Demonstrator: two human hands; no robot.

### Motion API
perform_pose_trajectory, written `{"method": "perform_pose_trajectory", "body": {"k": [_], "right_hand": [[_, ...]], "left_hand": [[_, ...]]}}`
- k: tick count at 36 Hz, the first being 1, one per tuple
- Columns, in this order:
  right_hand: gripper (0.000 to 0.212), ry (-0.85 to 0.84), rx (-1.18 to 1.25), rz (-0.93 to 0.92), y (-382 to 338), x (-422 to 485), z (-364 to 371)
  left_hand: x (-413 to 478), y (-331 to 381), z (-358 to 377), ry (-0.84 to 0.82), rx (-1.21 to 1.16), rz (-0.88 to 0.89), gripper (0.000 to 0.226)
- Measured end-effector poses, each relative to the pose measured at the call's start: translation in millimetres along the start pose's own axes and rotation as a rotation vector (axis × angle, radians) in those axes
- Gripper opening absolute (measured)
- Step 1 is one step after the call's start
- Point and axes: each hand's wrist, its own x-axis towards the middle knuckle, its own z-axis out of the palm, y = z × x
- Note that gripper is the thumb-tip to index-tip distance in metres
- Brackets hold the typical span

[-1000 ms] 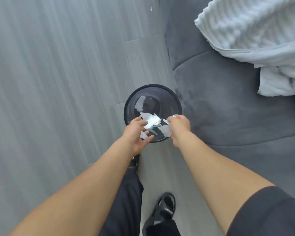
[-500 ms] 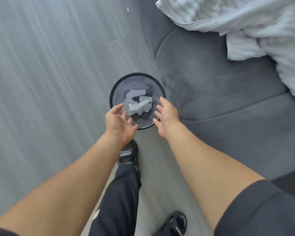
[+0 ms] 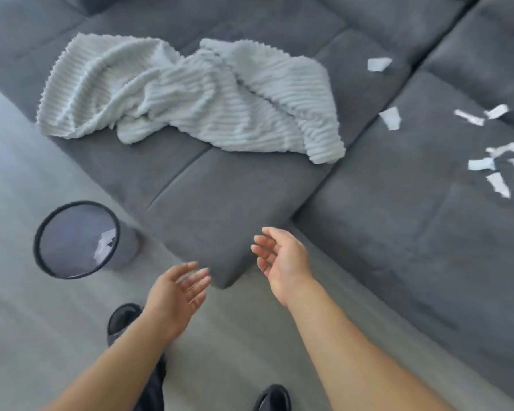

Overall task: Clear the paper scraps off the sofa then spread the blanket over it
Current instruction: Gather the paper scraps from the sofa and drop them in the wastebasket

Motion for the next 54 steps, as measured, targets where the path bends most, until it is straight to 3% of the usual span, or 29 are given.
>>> {"method": "perform_pose_trajectory", "body": {"k": [6,13,18,25,28,34,37,44,48,51,54], "right_hand": [[0.003,0.237,0.168,-0.134,-117,-47,-201],[0.005,0.452,0.421,-0.245,-193,-74,-376],[0.004,0.533,0.516,-0.223,-214,-63,-454],[0.003,0.655,0.568,-0.14,-252,15,-555],[0.002,0.68,0.543,-0.069,-271,50,-580],[0.009,0.704,0.485,-0.134,-325,115,-629],[0.018,0.697,0.318,-0.162,-336,137,-637],[0.065,0.625,-0.231,-0.286,-352,189,-651],[0.074,0.569,-0.24,-0.309,-356,209,-655],[0.092,0.591,-0.228,-0.3,-357,225,-661],[0.094,0.614,-0.221,-0.28,-359,236,-661]], "left_hand": [[-40,-114,185,-0.142,0.101,-0.089,0.017],[-77,-205,381,-0.37,0.354,-0.142,0.019],[-66,-245,454,-0.415,0.459,-0.179,0.022],[15,-283,549,-0.314,0.545,-0.279,0.021],[43,-283,581,-0.283,0.546,-0.257,0.02],[69,-297,658,-0.291,0.632,-0.229,0.022],[71,-313,677,-0.276,0.68,-0.216,0.021],[90,-375,709,-0.214,0.617,-0.192,0.027],[97,-397,717,-0.218,0.519,-0.166,0.033],[103,-405,719,-0.222,0.539,-0.158,0.04],[108,-403,714,-0.238,0.573,-0.168,0.05]]}}
